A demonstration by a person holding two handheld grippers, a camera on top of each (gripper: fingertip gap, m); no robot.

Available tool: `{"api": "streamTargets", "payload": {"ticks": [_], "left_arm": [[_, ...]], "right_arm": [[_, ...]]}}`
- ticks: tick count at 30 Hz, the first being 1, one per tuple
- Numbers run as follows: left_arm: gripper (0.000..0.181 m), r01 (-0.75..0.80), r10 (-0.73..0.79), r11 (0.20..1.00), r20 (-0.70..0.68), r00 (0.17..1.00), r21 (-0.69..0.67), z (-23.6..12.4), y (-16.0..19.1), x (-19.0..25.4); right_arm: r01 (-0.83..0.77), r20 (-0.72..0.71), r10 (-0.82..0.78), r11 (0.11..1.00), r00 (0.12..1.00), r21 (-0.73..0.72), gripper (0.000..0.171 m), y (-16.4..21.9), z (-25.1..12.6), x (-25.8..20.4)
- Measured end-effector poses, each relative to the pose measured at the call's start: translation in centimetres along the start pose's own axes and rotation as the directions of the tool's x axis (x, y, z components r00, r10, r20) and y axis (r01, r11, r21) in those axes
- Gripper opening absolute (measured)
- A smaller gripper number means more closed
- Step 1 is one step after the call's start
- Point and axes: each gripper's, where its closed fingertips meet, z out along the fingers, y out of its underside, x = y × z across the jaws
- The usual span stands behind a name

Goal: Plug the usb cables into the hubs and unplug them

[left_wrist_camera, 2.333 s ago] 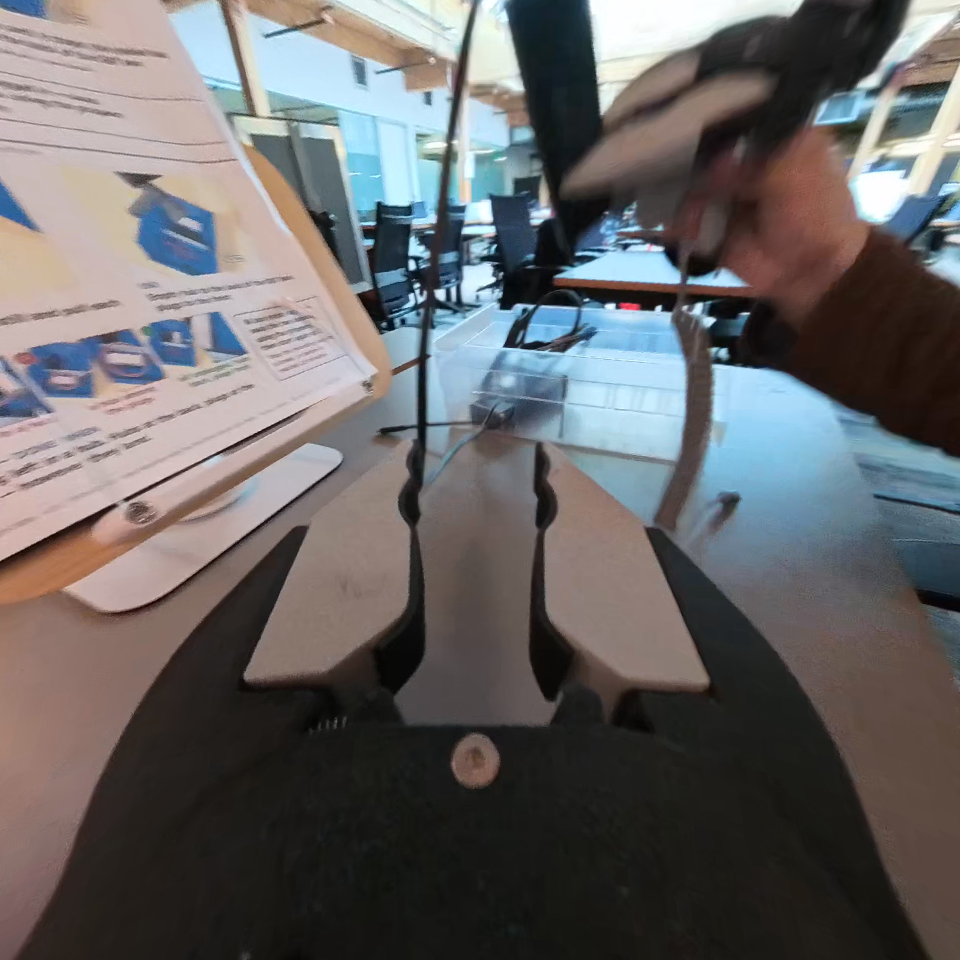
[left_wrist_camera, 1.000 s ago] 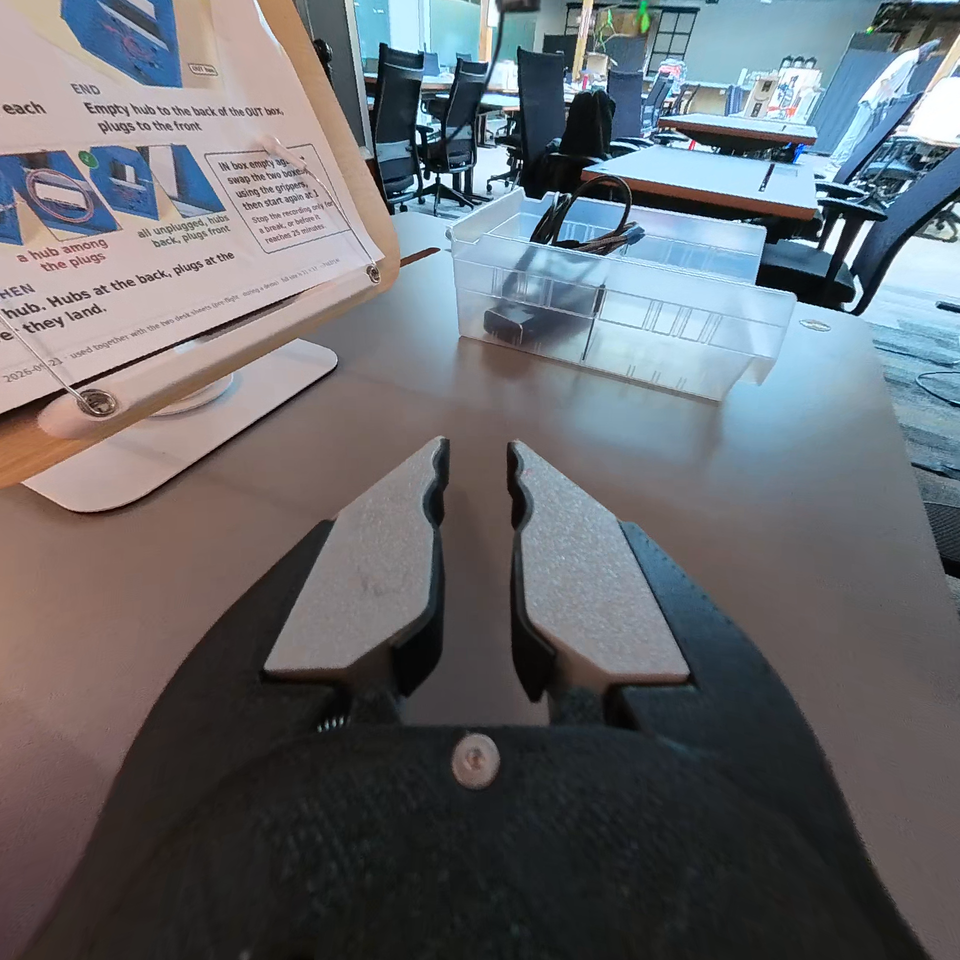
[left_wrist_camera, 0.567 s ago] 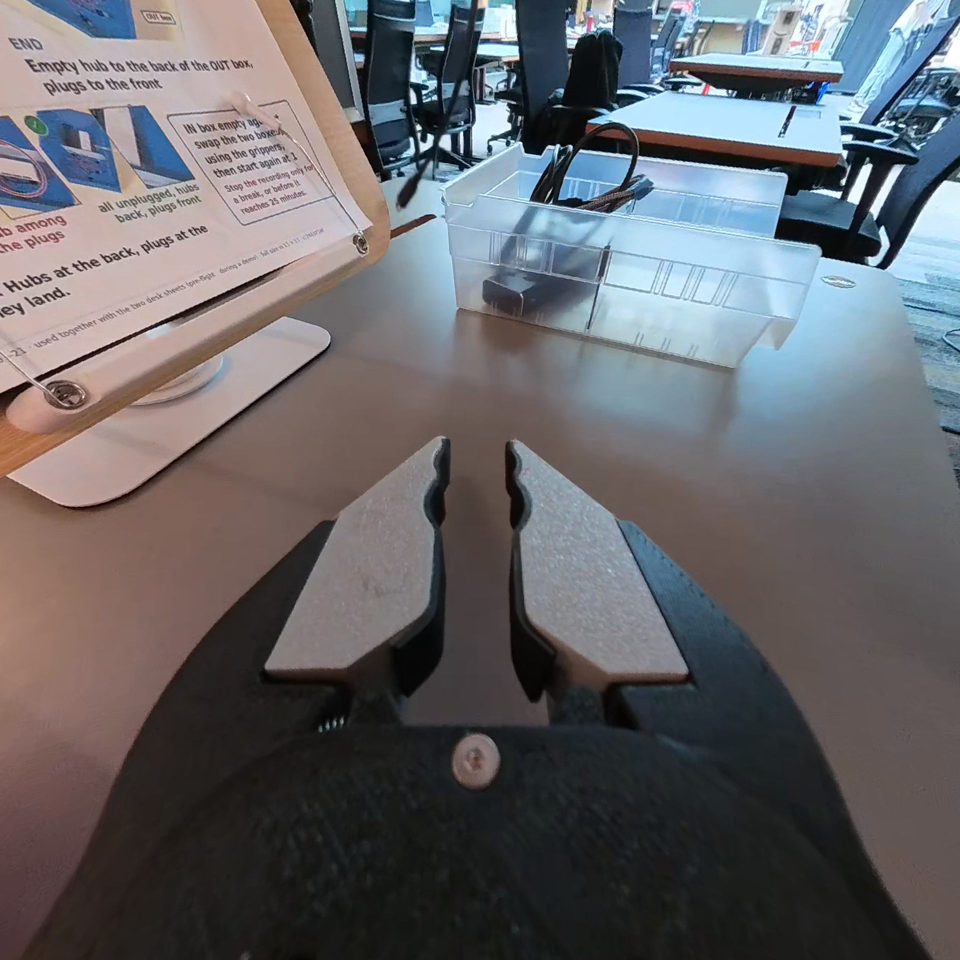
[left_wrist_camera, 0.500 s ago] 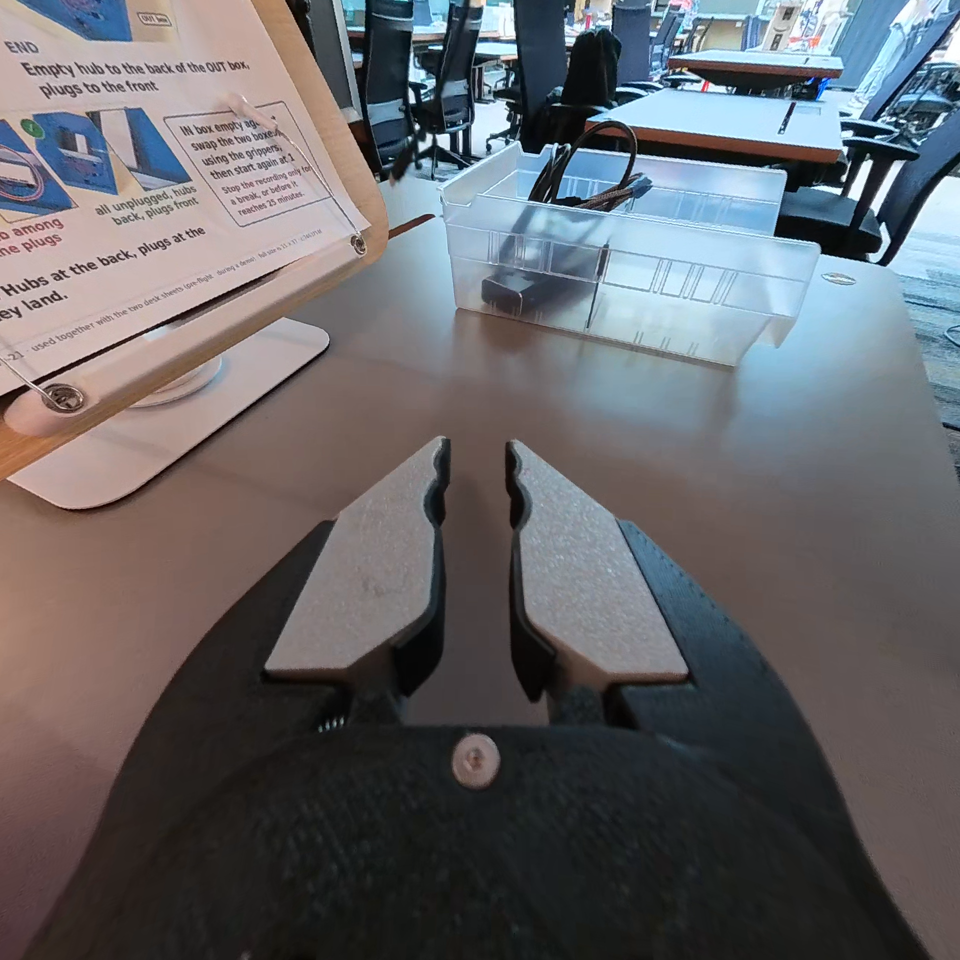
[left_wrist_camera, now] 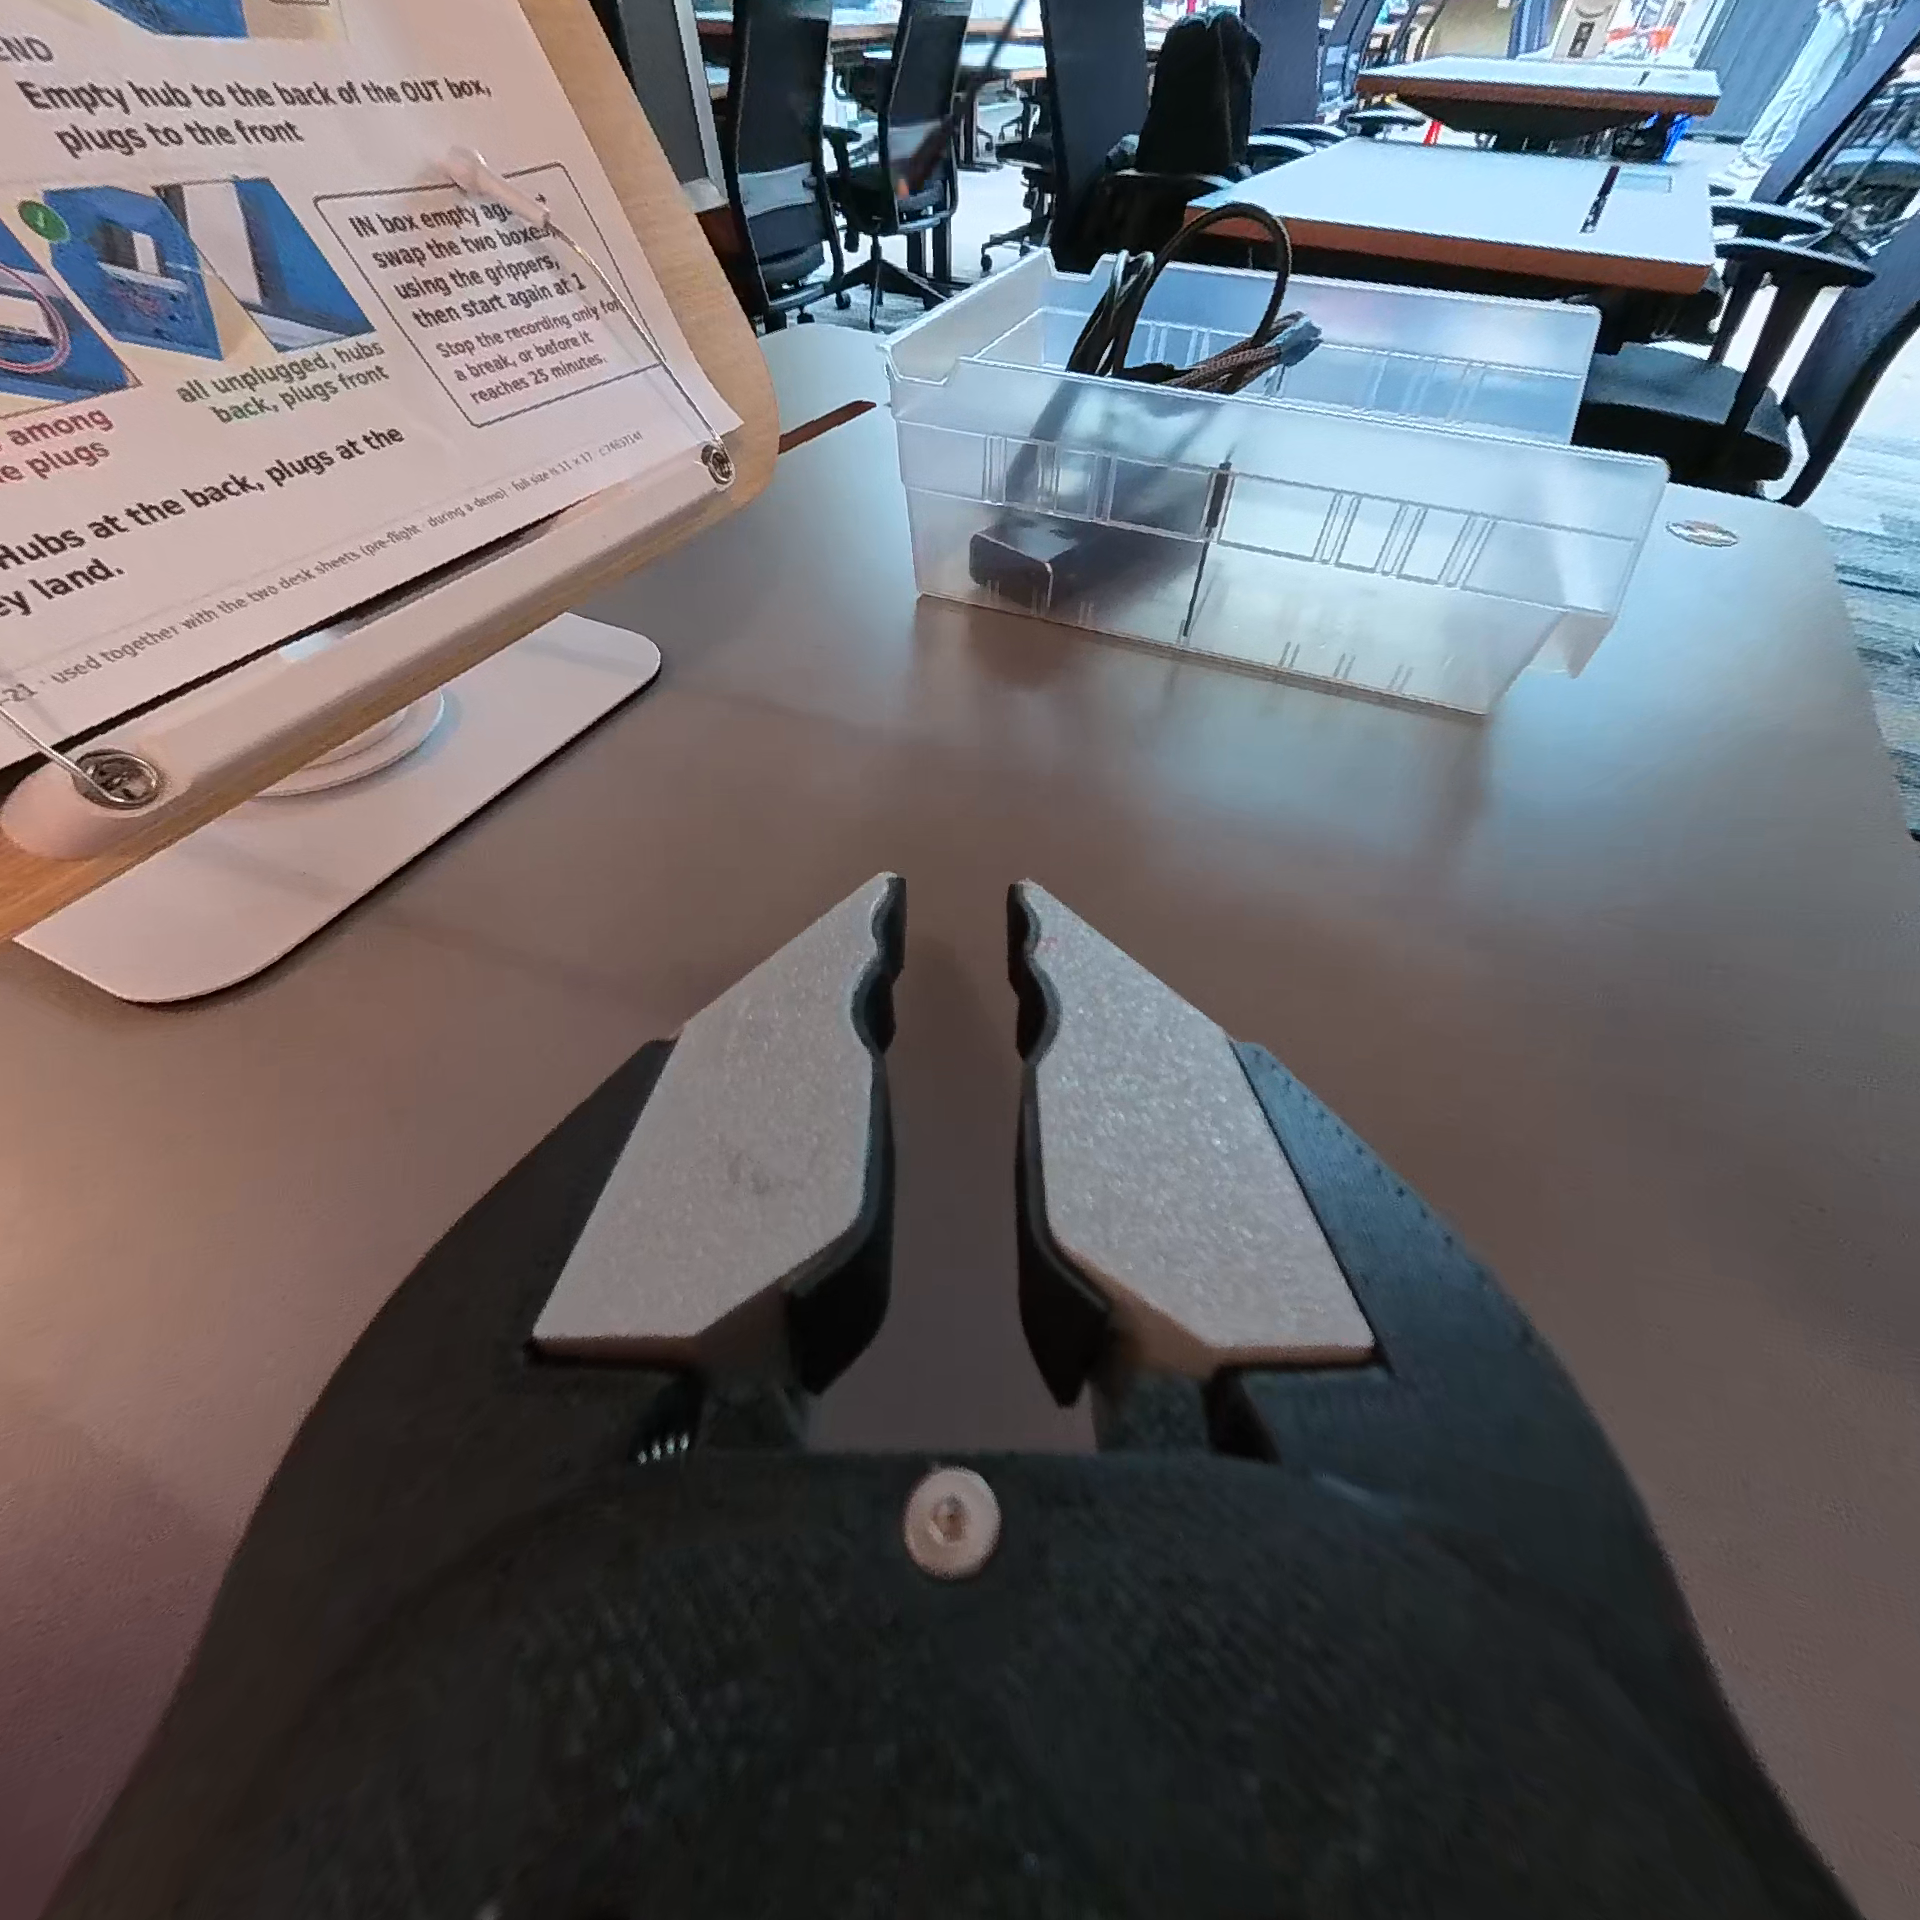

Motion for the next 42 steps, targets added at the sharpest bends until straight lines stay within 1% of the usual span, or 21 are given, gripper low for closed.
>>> {"api": "streamTargets", "payload": {"ticks": [5, 10, 14, 16, 18, 21, 24, 32, 36, 42], "left_arm": [[0.017, -0.002, 0.002, 1.000, 0.007, 1.000, -0.008, 0.1, 0.2, -0.1], [0.017, 0.005, -0.005, 1.000, 0.011, 1.000, -0.004, -0.1, 0.2, -0.4], [0.017, 0.004, -0.004, 1.000, 0.009, 1.000, 0.003, -0.2, 0.0, -0.3], [0.017, 0.002, -0.002, 1.000, 0.011, 1.000, 0.002, -0.2, 0.0, -0.4], [0.017, 0.011, -0.011, 1.000, 0.009, 1.000, 0.000, -0.2, 0.1, -0.5], [0.017, 0.018, -0.018, 1.000, 0.002, 1.000, -0.004, -0.1, 0.2, -0.4], [0.017, 0.006, -0.005, 1.000, 0.004, 1.000, -0.010, 0.0, 0.3, -0.3], [0.017, 0.009, -0.009, 1.000, 0.012, 1.000, -0.014, 0.0, 0.4, -0.6], [0.017, 0.013, -0.013, 1.000, 0.013, 1.000, -0.010, -0.1, 0.4, -0.7], [0.017, 0.013, -0.013, 1.000, 0.015, 1.000, -0.007, -0.2, 0.2, -0.7]], "right_arm": [[0.018, 0.034, -0.016, 0.998, 0.999, -0.052, 0.006, 2.1, 1.5, -1.3], [0.079, 0.059, -0.073, 0.992, 0.996, -0.101, 0.006, 3.7, 3.2, -2.9], [0.105, 0.107, -0.088, 0.982, 0.990, -0.159, 0.007, 6.1, 5.1, -4.8], [0.129, 0.097, -0.113, 0.975, 0.989, -0.181, 0.007, 6.9, 5.7, -5.1], [0.137, 0.080, -0.125, 0.977, 0.989, -0.166, 0.007, 6.5, 5.7, -4.8], [0.079, 0.097, -0.066, 0.988, 0.993, -0.132, 0.007, 5.0, 5.1, -4.5], [0.052, 0.094, -0.042, 0.993, 0.995, -0.102, 0.007, 3.5, 4.1, -4.0], [0.053, 0.074, -0.051, 0.998, 0.996, -0.025, 0.006, -0.4, 0.7, -2.8], [0.059, 0.067, -0.057, 0.998, 0.996, -0.019, 0.006, -1.1, -0.4, -2.5], [0.057, 0.071, -0.055, 0.998, 0.996, -0.027, 0.006, -0.5, -1.0, -2.3]]}}
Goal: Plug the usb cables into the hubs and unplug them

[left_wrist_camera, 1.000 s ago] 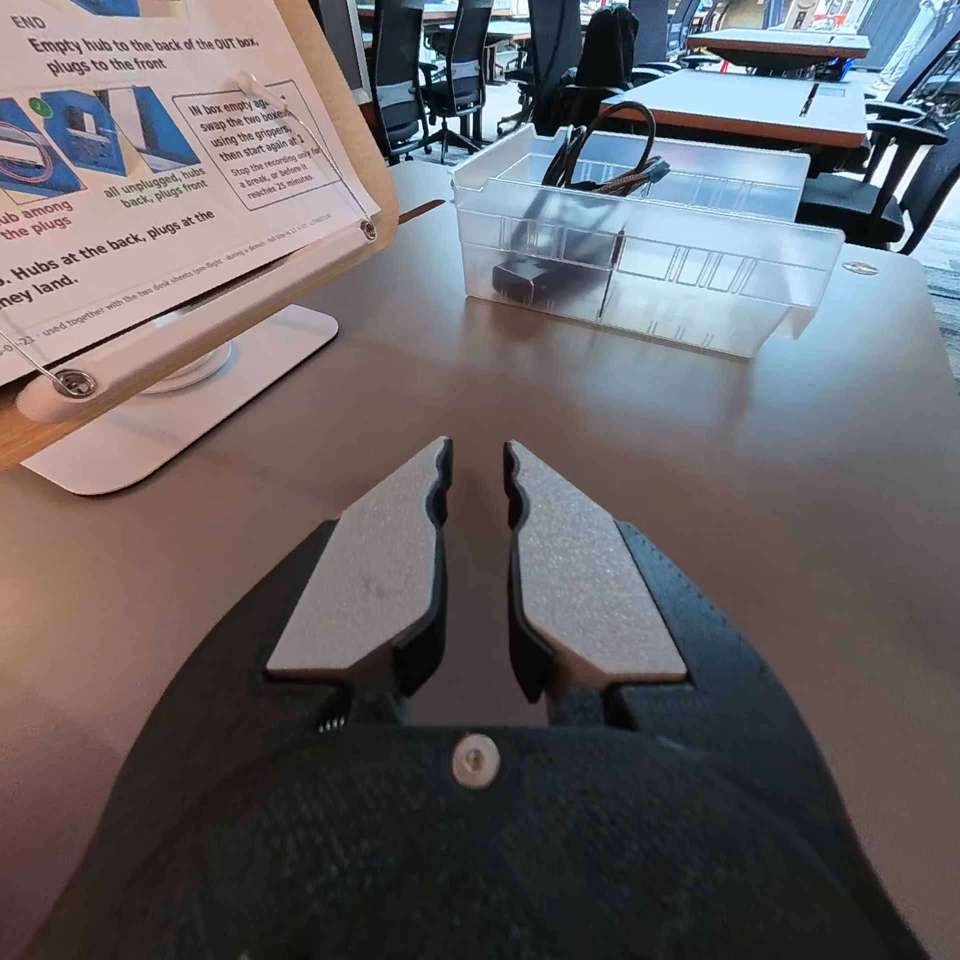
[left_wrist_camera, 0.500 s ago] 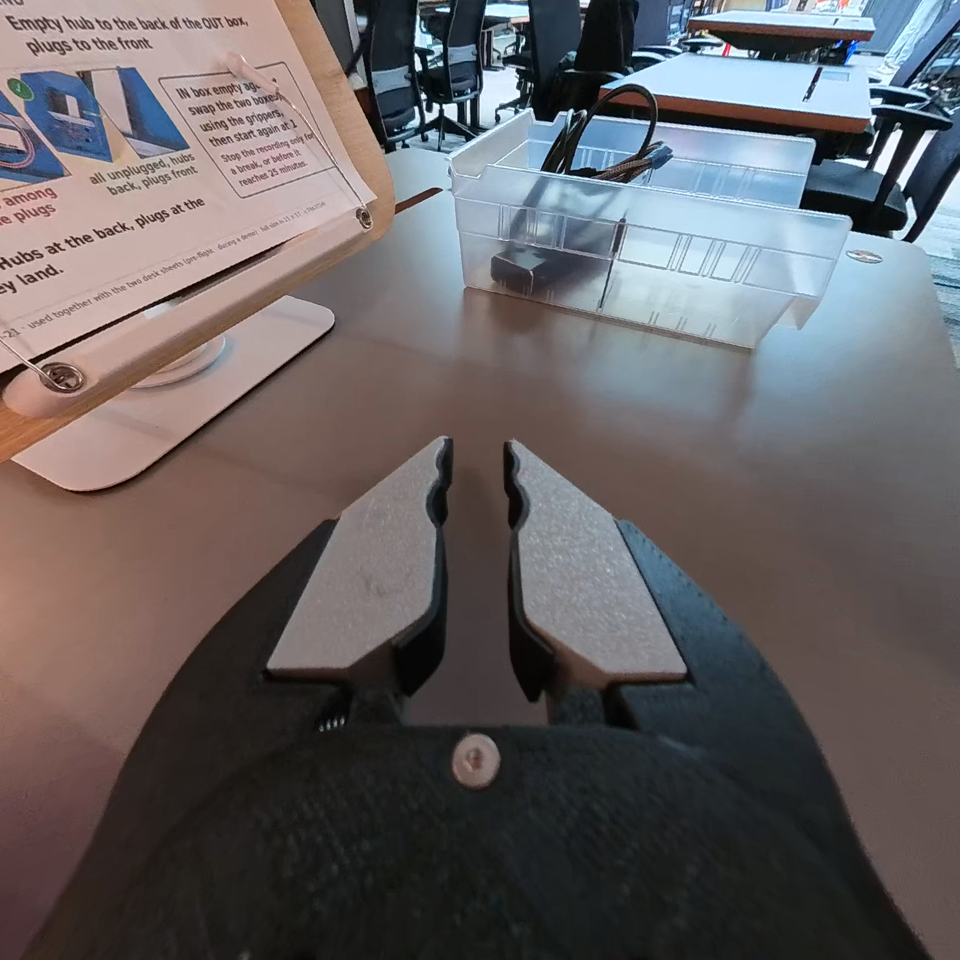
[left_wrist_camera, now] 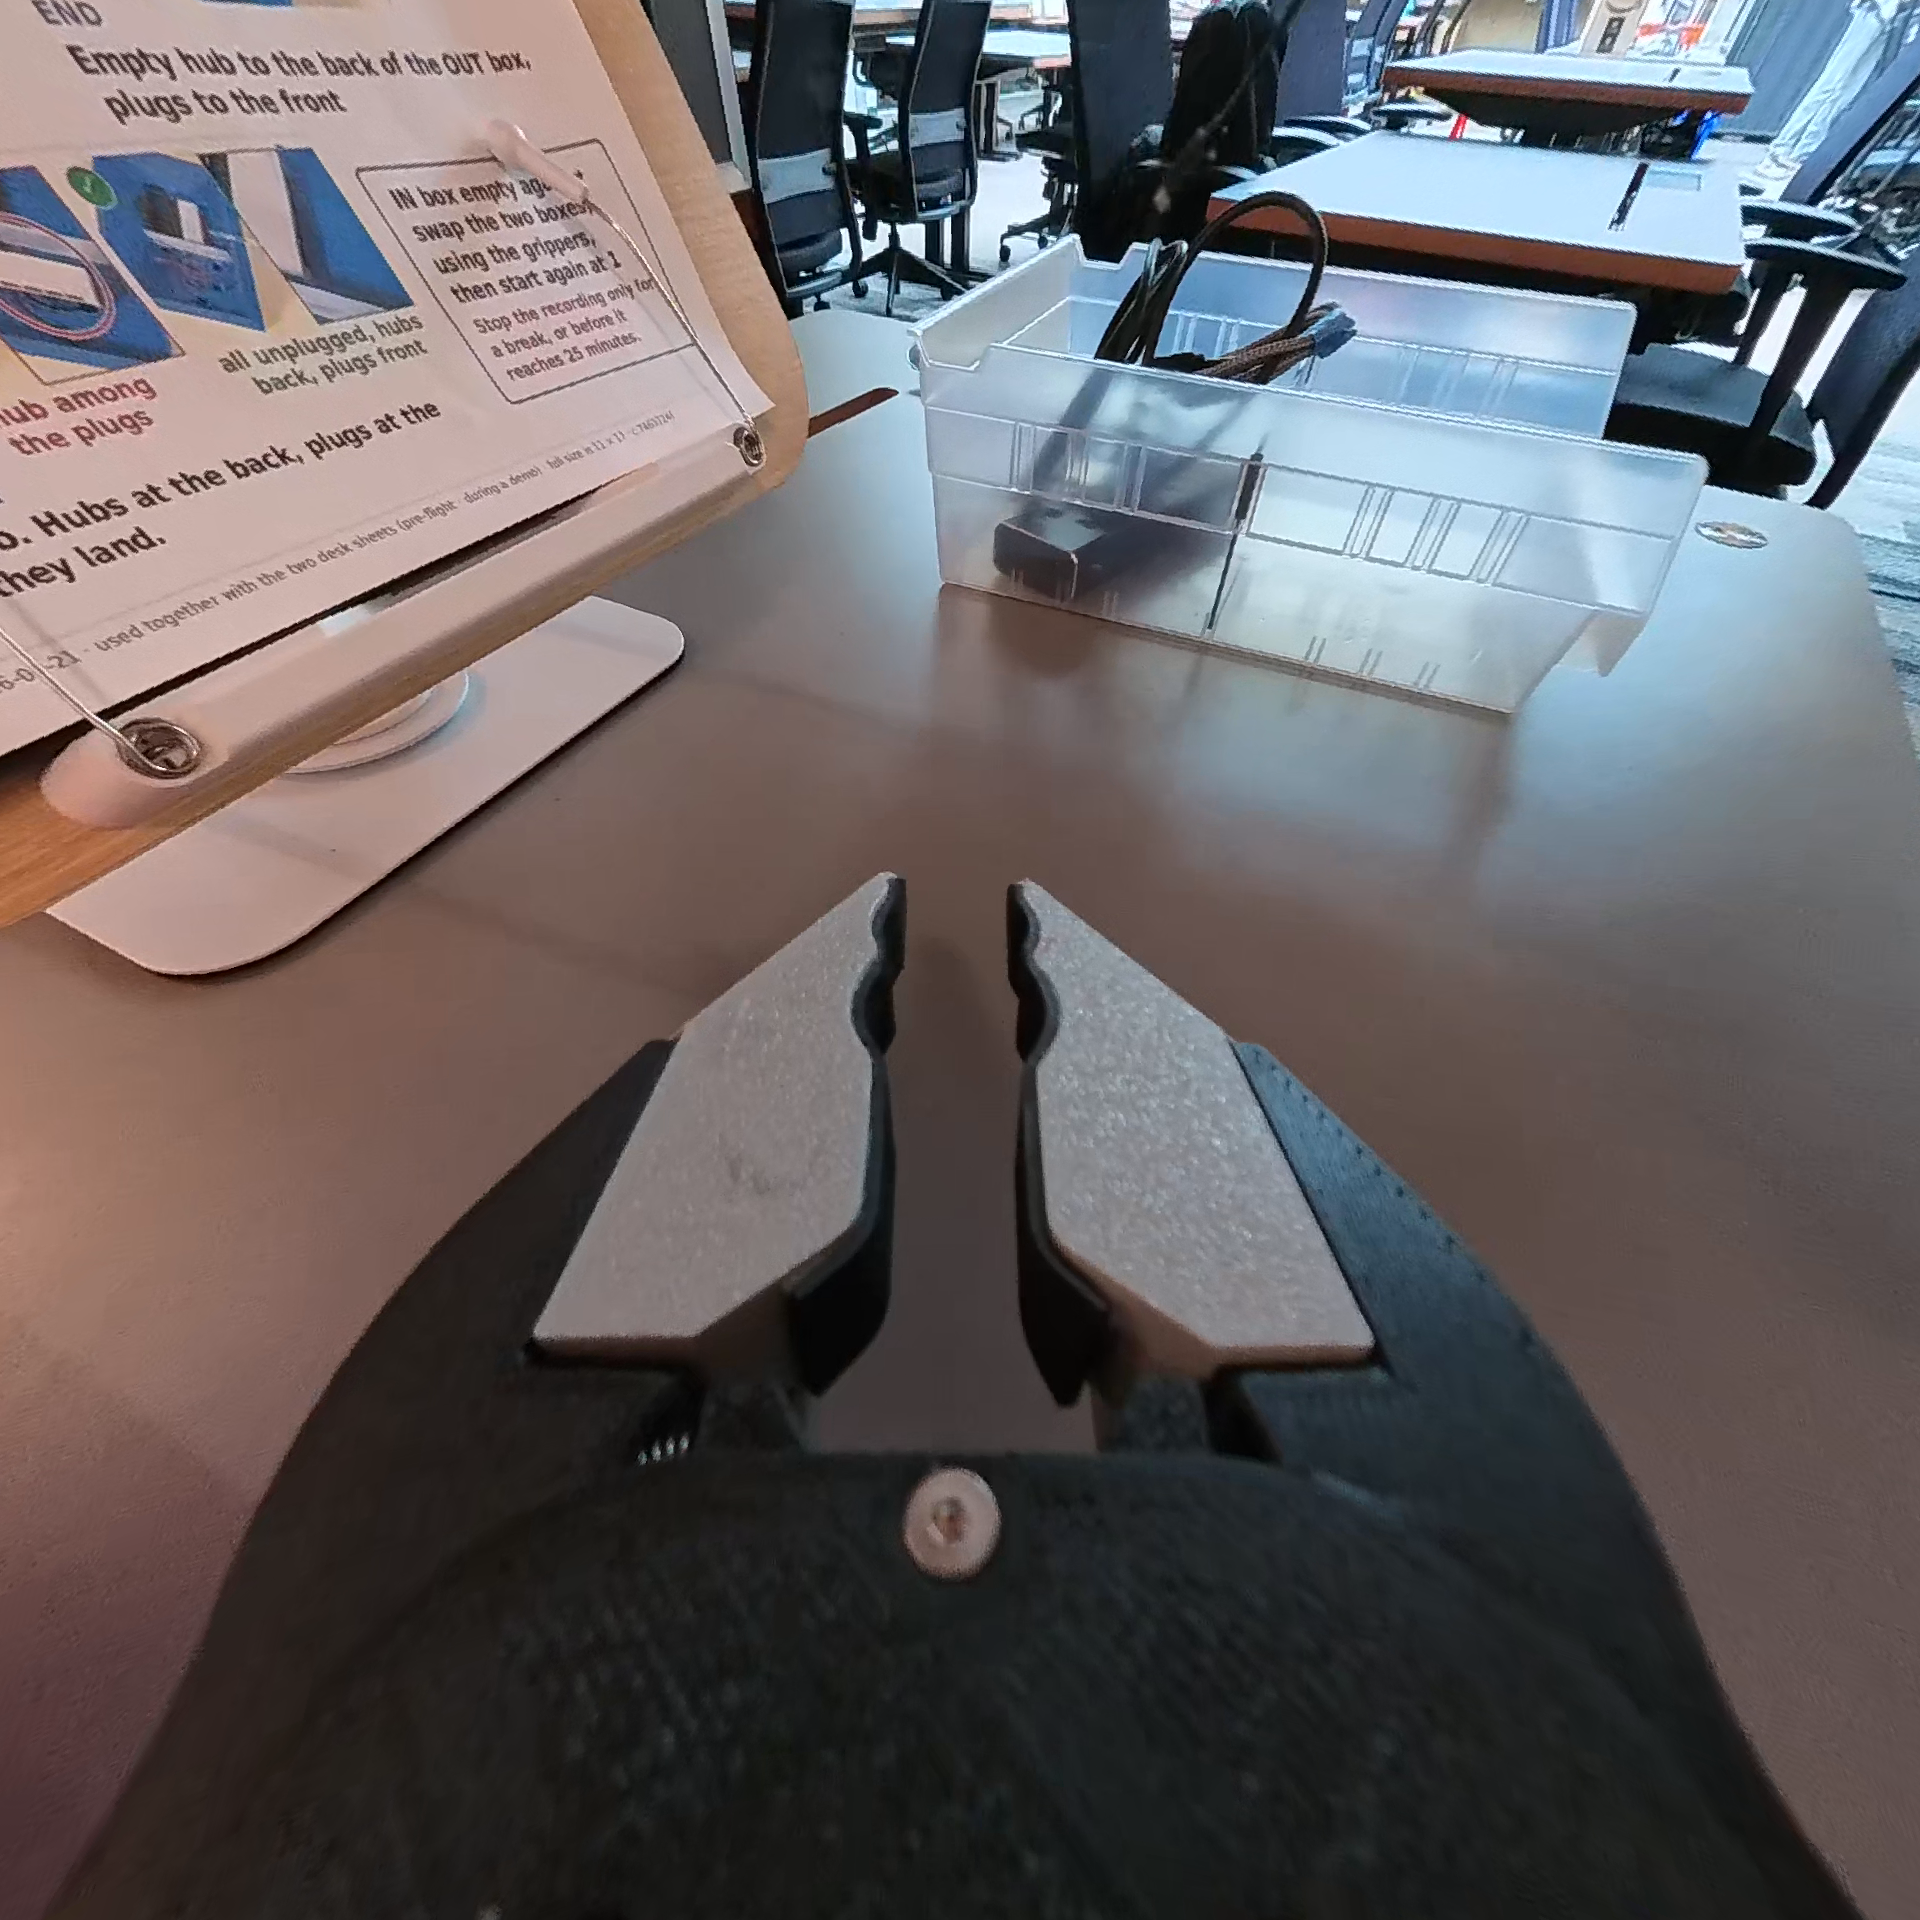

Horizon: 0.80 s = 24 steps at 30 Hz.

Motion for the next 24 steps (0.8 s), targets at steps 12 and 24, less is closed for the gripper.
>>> {"api": "streamTargets", "payload": {"ticks": [12, 24], "left_arm": [[0.017, 0.006, -0.006, 1.000, 0.000, 1.000, 0.016, -0.3, -0.4, 0.0], [0.018, 0.011, -0.011, 1.000, -0.006, 1.000, -0.010, 0.0, 0.2, -0.1]], "right_arm": [[-0.080, 0.103, 0.088, 0.993, 0.991, -0.088, 0.006, 8.3, 5.1, -2.6], [-0.155, 0.208, 0.167, 0.985, 0.964, -0.073, 0.007, 10.7, 10.0, -4.5]]}}
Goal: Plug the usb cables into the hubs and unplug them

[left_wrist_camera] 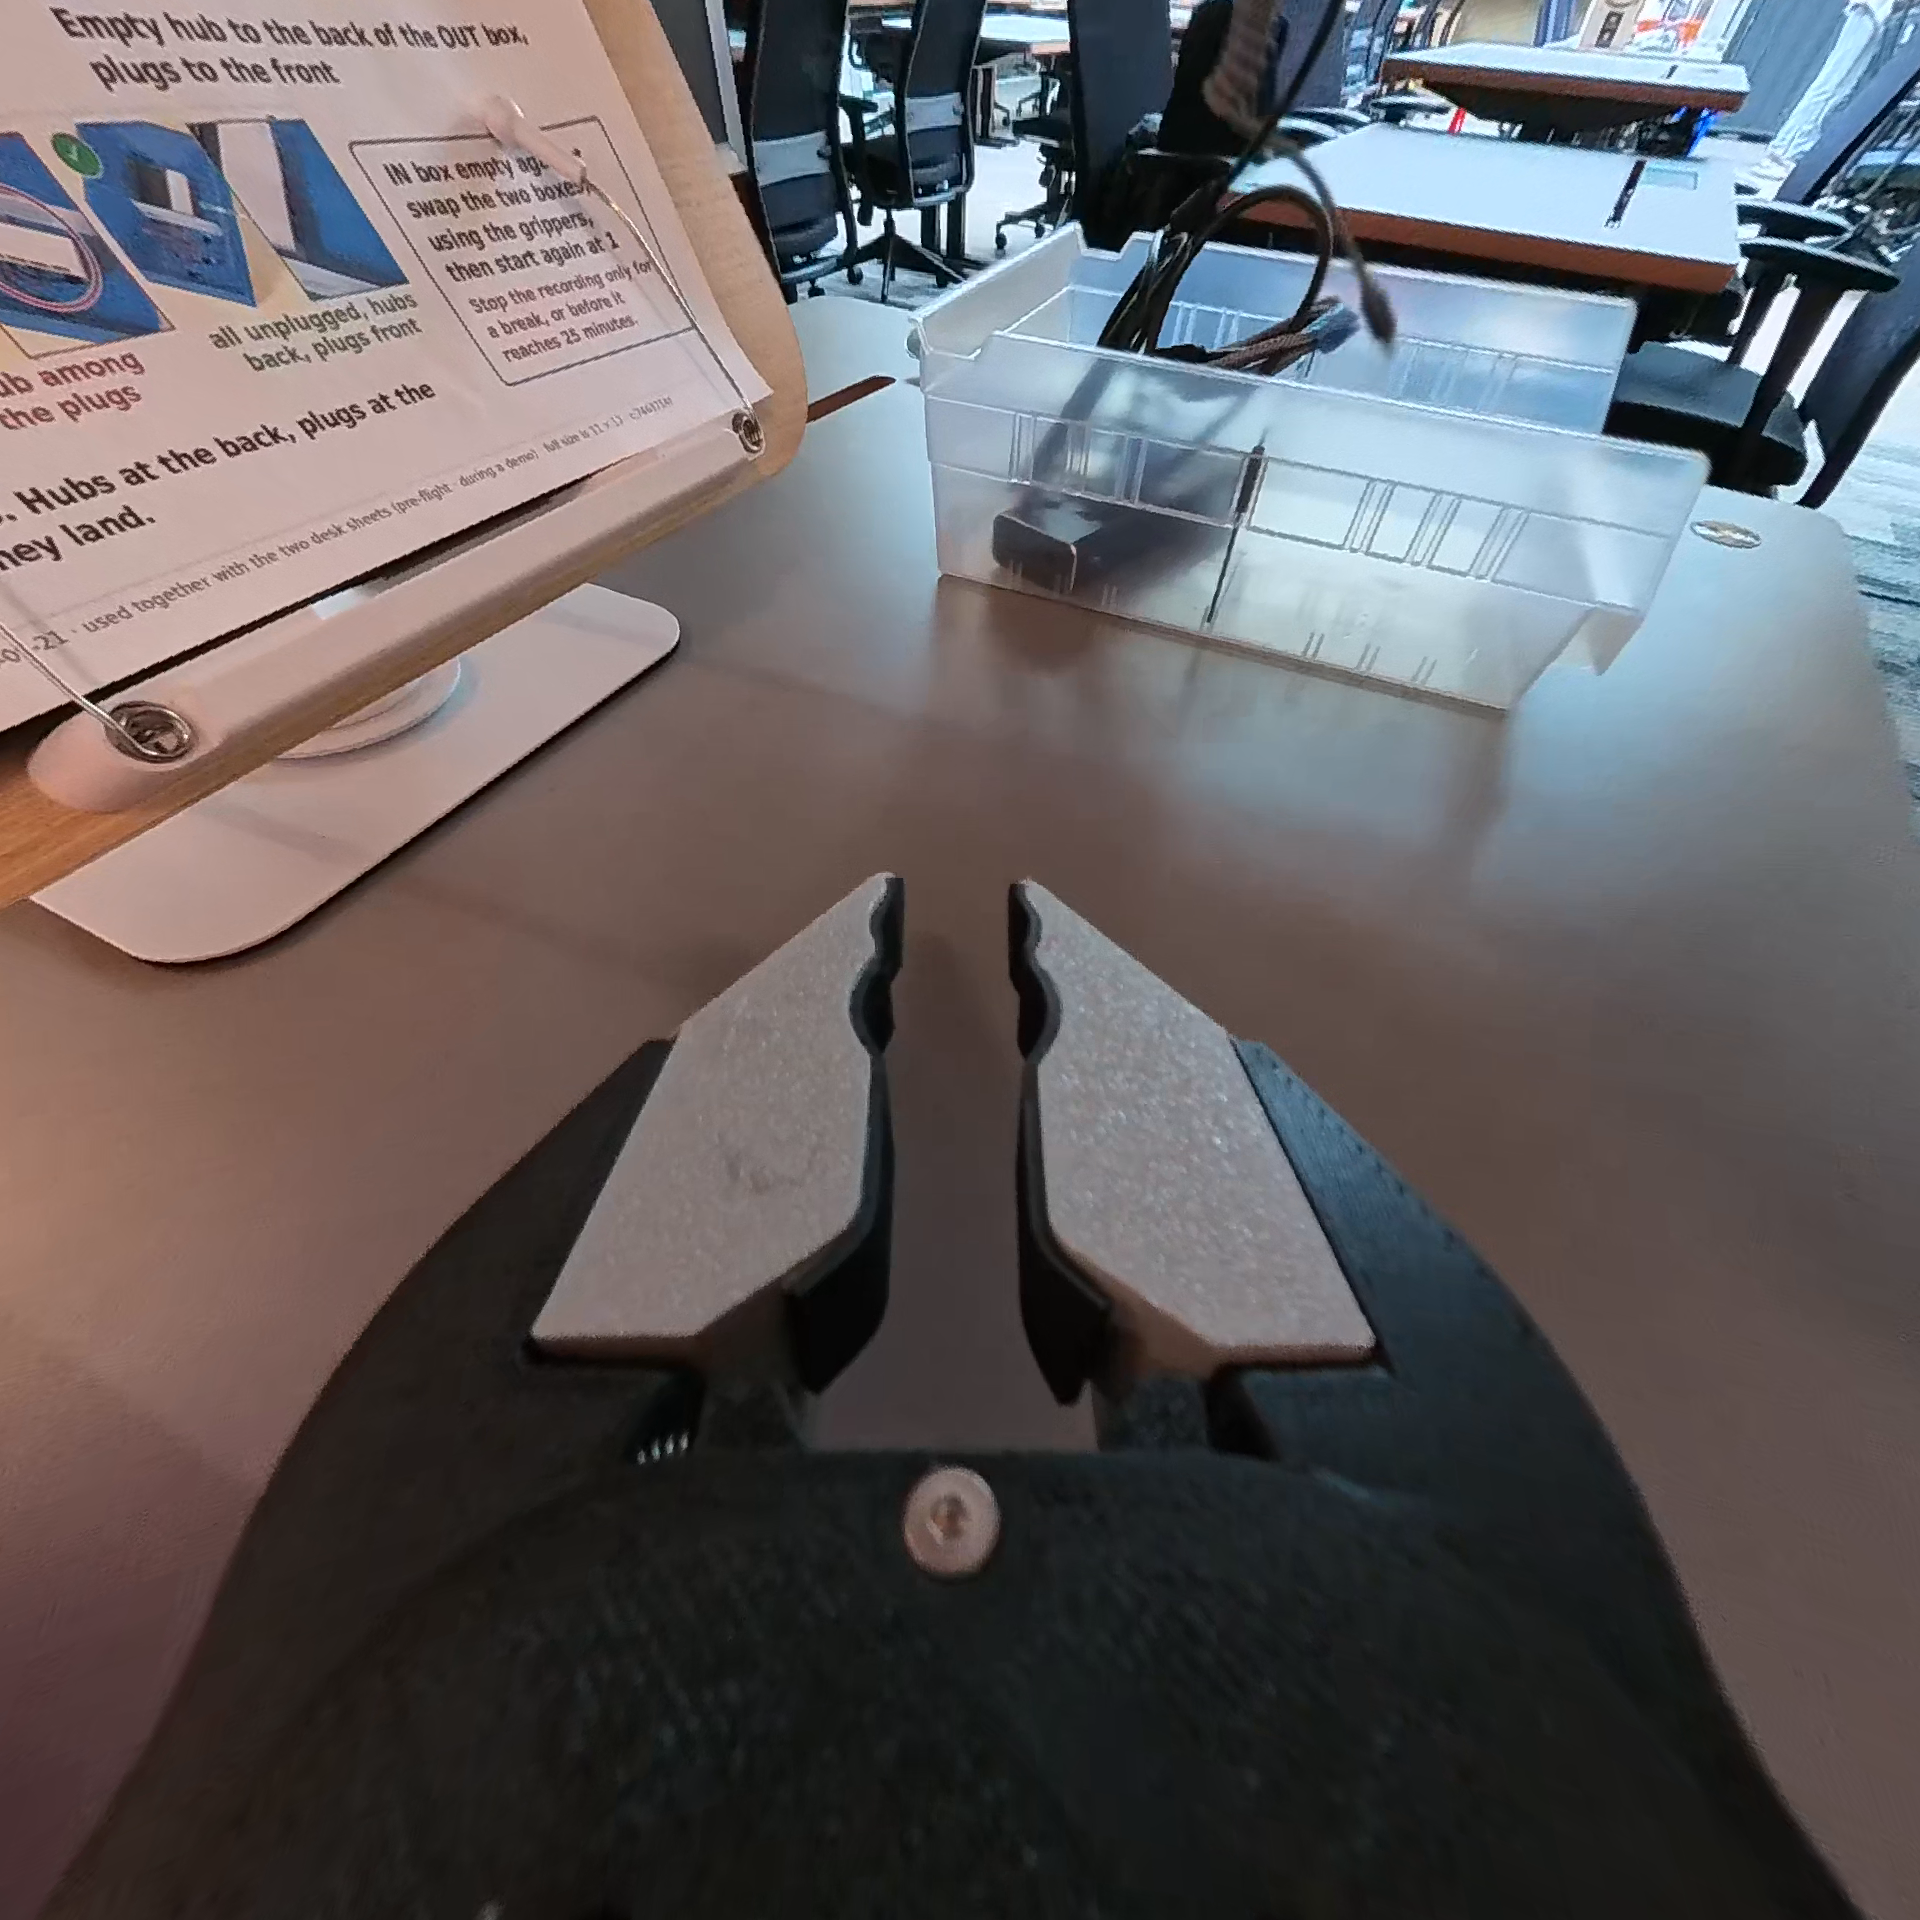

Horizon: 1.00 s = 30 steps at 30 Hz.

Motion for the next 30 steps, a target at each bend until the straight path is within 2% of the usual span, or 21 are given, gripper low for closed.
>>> {"api": "streamTargets", "payload": {"ticks": [4, 8, 15, 19, 23, 27, 30], "left_arm": [[0.018, 0.002, -0.002, 1.000, -0.003, 1.000, -0.018, 0.2, 0.4, 0.0], [0.018, -0.003, 0.003, 1.000, 0.003, 1.000, -0.030, 0.3, 0.6, -0.1], [0.018, 0.007, -0.007, 1.000, 0.004, 1.000, -0.022, 0.2, 0.5, -0.2], [0.018, 0.000, -0.001, 1.000, -0.004, 1.000, -0.018, 0.2, 0.3, 0.1], [0.018, -0.004, 0.004, 1.000, -0.013, 1.000, -0.029, 0.4, 0.6, 0.4], [0.018, -0.016, 0.015, 0.998, -0.017, 1.000, -0.062, 0.9, 1.3, 0.5], [0.018, -0.025, 0.023, 0.996, -0.018, 1.000, -0.091, 1.3, 2.0, 0.6]], "right_arm": [[0.004, 0.024, -0.006, 0.998, 1.000, 0.059, 0.007, -3.4, -0.8, -0.2], [0.028, 0.036, -0.030, 0.998, 0.999, 0.047, 0.007, -2.9, -0.3, -0.6], [0.060, 0.124, -0.053, 0.997, 0.991, -0.053, 0.006, 3.8, 1.4, -0.5], [0.258, 0.168, -0.227, 0.946, 0.959, -0.196, 0.007, 10.9, 1.5, 0.0], [0.501, 0.237, -0.441, 0.777, 0.865, -0.382, 0.007, 19.0, 0.9, 0.8], [0.653, 0.409, -0.518, 0.494, 0.751, -0.574, 0.007, 27.0, 0.3, 0.6], [0.704, 0.490, -0.545, 0.301, 0.681, -0.644, 0.008, 30.9, 0.9, 0.2]]}}
